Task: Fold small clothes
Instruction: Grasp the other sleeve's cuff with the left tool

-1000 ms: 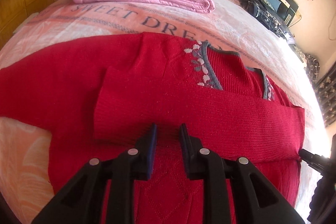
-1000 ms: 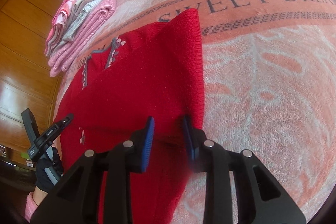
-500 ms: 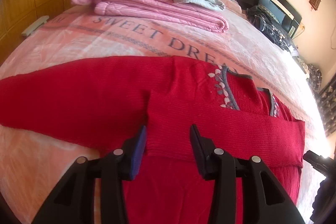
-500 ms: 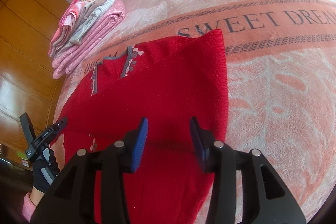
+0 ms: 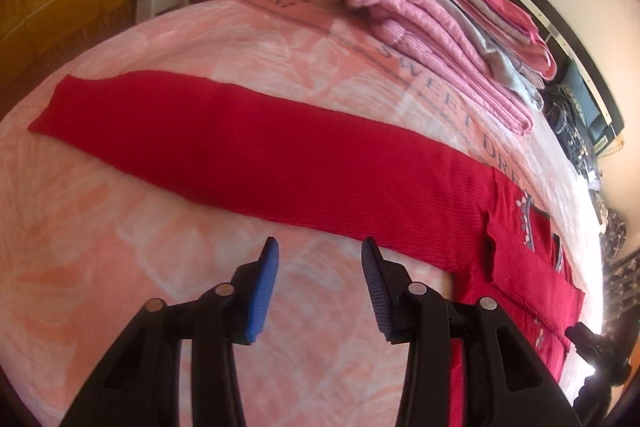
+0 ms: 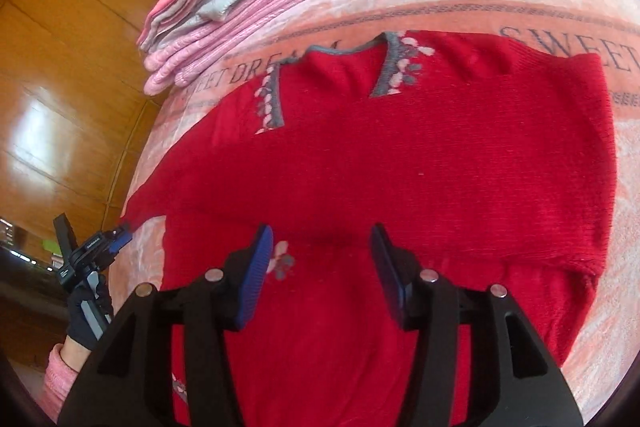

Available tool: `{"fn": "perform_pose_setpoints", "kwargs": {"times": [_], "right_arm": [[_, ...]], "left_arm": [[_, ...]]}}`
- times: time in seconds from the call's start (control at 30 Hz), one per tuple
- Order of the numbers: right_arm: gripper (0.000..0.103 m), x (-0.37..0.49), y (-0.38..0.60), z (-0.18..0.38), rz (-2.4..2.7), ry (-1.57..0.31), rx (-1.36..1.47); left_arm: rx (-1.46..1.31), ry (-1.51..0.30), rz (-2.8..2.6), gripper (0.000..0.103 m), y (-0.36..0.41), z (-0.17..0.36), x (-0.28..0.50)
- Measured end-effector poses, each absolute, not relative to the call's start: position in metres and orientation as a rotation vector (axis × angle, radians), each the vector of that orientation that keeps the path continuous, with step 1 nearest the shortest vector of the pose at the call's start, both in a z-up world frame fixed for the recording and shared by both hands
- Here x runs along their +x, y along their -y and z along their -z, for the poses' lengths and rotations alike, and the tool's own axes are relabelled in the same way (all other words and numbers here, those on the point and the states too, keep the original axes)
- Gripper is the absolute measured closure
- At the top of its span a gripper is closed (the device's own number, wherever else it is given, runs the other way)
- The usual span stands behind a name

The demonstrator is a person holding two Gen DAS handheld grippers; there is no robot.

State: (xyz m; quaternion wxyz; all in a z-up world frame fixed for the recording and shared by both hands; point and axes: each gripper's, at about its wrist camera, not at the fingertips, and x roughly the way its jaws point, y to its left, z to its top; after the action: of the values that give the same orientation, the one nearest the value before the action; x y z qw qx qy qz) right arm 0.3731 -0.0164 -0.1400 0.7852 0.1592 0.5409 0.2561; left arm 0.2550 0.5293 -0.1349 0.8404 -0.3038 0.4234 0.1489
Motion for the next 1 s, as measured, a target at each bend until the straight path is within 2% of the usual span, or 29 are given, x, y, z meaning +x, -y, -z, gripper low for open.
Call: {"fn": "perform_pose_setpoints", "kwargs": {"times": [0.13, 0.33, 0.57, 0.87, 0.97, 1.0], "right_arm": [[0.051, 0.366, -0.026, 0.128, -0.642, -1.169, 0.300], [0.051, 0.361, -0.080, 0.143, -0.688, -1.208, 0.223], [0.050, 0.363, -0.098, 0.166, -0.668, -1.243, 0.219], [0.050, 0.373, -0.102, 0.171, -0.655, -1.215, 0.241], [0.050, 0.374, -0.104, 0.172, -0.650, -1.207, 0.233], [0.050, 0.373, -0.104, 0.172, -0.649, -1.205, 0.230]], "left_arm": [[-0.771, -0.851, -0.426, 0.058, -0.593, 0.150, 0.229], [-0.882, -0.754, -0.537, 0.059, -0.665, 0.171, 0.208], [-0.944, -0.679, -0.521, 0.059, -0.698, 0.180, 0.215], [-0.897, -0.635, -0.504, 0.059, -0.719, 0.189, 0.226], [-0.828, -0.655, -0.516, 0.065, -0.717, 0.189, 0.231], [-0.810, -0.660, -0.518, 0.072, -0.716, 0.188, 0.232]]}}
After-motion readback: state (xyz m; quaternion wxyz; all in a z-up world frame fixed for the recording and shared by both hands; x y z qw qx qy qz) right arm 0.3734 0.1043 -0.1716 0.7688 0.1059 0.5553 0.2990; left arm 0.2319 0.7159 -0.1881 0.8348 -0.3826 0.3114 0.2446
